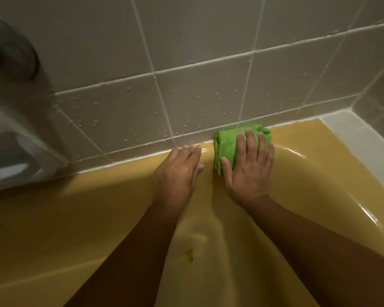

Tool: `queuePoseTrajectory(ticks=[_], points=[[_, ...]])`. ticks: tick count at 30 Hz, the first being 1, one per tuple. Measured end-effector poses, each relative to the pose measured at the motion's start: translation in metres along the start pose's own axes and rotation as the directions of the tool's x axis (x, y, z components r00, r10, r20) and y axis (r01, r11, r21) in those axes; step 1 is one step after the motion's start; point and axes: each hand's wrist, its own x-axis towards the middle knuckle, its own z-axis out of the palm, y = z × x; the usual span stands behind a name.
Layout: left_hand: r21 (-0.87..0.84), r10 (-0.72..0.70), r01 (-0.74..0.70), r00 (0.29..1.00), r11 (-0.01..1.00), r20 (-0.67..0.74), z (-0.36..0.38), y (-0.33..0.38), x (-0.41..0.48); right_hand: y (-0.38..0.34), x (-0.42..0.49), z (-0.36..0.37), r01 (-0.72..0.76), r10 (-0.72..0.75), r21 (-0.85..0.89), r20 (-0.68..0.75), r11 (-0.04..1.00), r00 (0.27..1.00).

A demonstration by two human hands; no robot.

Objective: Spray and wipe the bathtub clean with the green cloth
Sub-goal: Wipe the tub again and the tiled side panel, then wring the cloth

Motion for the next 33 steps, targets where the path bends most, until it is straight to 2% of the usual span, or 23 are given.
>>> queuePoseTrajectory(ticks=[13, 22, 33], points=[[0.036, -0.049, 0.049, 0.999, 0.998, 0.015, -0.028, -0.068, -0.041, -0.071, -0.016, 0.016, 0.117, -0.114, 0.065, -0.047, 0.991, 0.992], [0.04, -0.027, 0.027, 1.0, 0.999, -0.016, -0.044, -0.137, -0.083, -0.144, -0.031, 0.03, 0.219, -0.212, 0.084, -0.086, 0.972, 0.973], [0.059, -0.146, 0.146, 0.989, 0.987, -0.018, -0.077, -0.237, -0.145, -0.26, -0.053, 0.042, 0.296, -0.28, 0.137, -0.123, 0.945, 0.952]])
